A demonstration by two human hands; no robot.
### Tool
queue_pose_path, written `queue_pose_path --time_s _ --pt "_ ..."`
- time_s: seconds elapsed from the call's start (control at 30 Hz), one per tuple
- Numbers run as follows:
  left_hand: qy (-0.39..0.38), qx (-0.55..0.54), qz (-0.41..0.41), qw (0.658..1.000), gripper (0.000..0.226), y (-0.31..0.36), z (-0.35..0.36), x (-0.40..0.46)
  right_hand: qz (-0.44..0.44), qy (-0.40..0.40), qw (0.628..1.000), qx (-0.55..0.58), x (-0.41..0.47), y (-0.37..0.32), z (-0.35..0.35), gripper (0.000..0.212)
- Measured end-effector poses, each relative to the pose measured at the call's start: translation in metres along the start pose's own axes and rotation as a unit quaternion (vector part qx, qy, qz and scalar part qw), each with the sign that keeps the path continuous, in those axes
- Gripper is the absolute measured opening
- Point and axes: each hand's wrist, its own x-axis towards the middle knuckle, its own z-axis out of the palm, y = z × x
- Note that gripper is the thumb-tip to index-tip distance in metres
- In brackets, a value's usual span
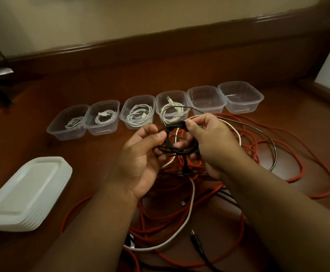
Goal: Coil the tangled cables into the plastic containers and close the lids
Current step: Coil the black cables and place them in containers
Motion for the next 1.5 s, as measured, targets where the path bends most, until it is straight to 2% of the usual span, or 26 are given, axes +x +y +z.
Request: queue_pose_path --time_s 0.1,0.2,0.27,0.4,0.47,0.5,0.57,0.63,0.83,0.9,0.97,1.07,1.17,1.27,1.33,1.43,1.5 --pt "0.073 0.095 0.058 0.991 0.024 -0.002 0.003 0.002 -0.039 0.005 0.999 -0.02 -0.003 0.001 0.002 0.005" --pt "0.146 0.202 0.135 0.959 0.017 -0.004 0.0 0.005 -0.122 0.011 0.99 -0.07 -0.005 0.001 0.0 0.006" --pt "0.169 0.257 0.161 0.938 0.011 -0.005 -0.003 0.007 -0.168 0.013 0.98 -0.108 -0.005 0.002 -0.002 0.007" --pt "0.181 0.273 0.165 0.93 0.006 -0.005 -0.007 0.007 -0.233 0.032 0.958 -0.162 -0.007 0.001 -0.004 0.01" --pt "0.162 0.271 0.143 0.938 0.007 -0.003 -0.006 0.006 -0.245 0.035 0.951 -0.184 -0.006 0.0 -0.005 0.01" --pt "0.136 0.249 0.114 0.952 0.008 -0.001 -0.004 0.005 -0.249 0.038 0.948 -0.196 -0.005 -0.001 -0.006 0.009" --pt "0.064 0.163 0.036 0.984 0.012 0.002 0.0 0.002 -0.256 0.048 0.941 -0.216 -0.003 -0.001 -0.009 0.008" --pt "0.019 0.096 -0.011 0.995 0.019 0.006 0.0 0.0 -0.26 0.053 0.937 -0.228 -0.002 -0.002 -0.01 0.005" --pt "0.026 0.039 -0.078 0.996 0.044 0.009 -0.004 0.002 -0.271 0.04 0.928 -0.253 -0.004 0.0 -0.009 0.005" --pt "0.019 0.035 -0.084 0.996 0.042 0.011 -0.005 0.002 -0.267 0.049 0.927 -0.257 -0.004 -0.003 -0.01 0.005" --pt "0.012 0.063 -0.062 0.996 0.034 0.012 -0.004 0.0 -0.222 0.058 0.954 -0.191 -0.003 -0.008 -0.01 0.006" --pt "0.051 0.2 0.065 0.976 0.028 0.006 0.0 -0.001 -0.078 0.047 0.996 0.026 0.0 -0.016 -0.01 0.007" --pt "0.051 0.317 0.182 0.929 0.02 -0.002 -0.001 0.0 0.014 0.011 0.981 0.195 -0.002 -0.018 -0.006 0.011" --pt "0.064 0.377 0.225 0.896 0.013 -0.005 -0.003 0.0 0.026 -0.026 0.965 0.26 -0.009 -0.015 0.002 0.01" --pt "0.089 0.34 0.217 0.911 0.01 -0.005 -0.001 -0.001 0.018 -0.041 0.965 0.26 -0.012 -0.011 0.005 0.008" --pt "0.1 0.185 0.142 0.967 0.016 -0.004 0.007 -0.001 -0.02 -0.04 0.977 0.207 -0.012 -0.006 0.009 0.002" --pt "0.088 0.103 0.103 0.985 0.02 -0.006 0.01 -0.001 -0.045 -0.015 0.986 0.163 -0.012 -0.003 0.011 0.005"
